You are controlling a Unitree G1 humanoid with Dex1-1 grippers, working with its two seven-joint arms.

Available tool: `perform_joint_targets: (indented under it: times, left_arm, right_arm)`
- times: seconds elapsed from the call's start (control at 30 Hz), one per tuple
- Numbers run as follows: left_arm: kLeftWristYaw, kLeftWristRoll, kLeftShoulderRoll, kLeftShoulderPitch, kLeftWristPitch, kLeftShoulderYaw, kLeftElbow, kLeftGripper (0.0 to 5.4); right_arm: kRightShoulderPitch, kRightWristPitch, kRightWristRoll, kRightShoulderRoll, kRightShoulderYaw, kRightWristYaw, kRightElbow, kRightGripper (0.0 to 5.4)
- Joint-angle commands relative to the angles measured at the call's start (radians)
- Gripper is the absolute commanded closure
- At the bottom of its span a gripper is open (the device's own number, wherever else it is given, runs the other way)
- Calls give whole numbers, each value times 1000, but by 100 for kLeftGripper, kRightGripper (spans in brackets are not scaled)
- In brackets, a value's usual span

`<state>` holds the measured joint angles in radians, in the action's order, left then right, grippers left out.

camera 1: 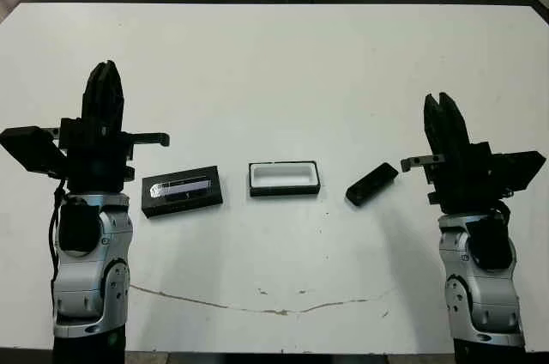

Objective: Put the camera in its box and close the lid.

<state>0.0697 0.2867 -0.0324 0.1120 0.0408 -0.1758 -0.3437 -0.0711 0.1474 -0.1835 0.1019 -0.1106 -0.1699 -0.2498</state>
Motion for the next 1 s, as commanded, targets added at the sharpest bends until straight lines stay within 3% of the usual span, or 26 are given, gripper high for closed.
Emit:
perform_joint_targets:
  times: [0.03, 0.3, 0.47, 0.63, 0.8, 1.0]
  left_arm:
    - [5, -1, -7, -16, -1, -2, 13, 538]
    - [8, -1, -2, -24, -4, 4, 12, 538]
    - [4, -20, -3, -34, 6, 3, 13, 538]
    - [11, -19, -3, -38, 25, 6, 25, 538]
    - [10, -1, -3, -40, 11, 8, 17, 538]
    - [0, -11, -5, -47, 7, 11, 8, 538]
  right_arm:
    - [19, -2, 0, 3, -5, 2, 10, 540]
    - [16, -27, -13, 25, -9, -19, 4, 540]
    - [-38, -89, -35, 108, -30, -82, 0, 540]
    - [-196, -150, -5, 210, -46, -110, 50, 540]
    - [-421, -192, 67, 305, 0, -167, 254, 540]
    - [-627, -118, 170, 360, 90, -257, 593, 540]
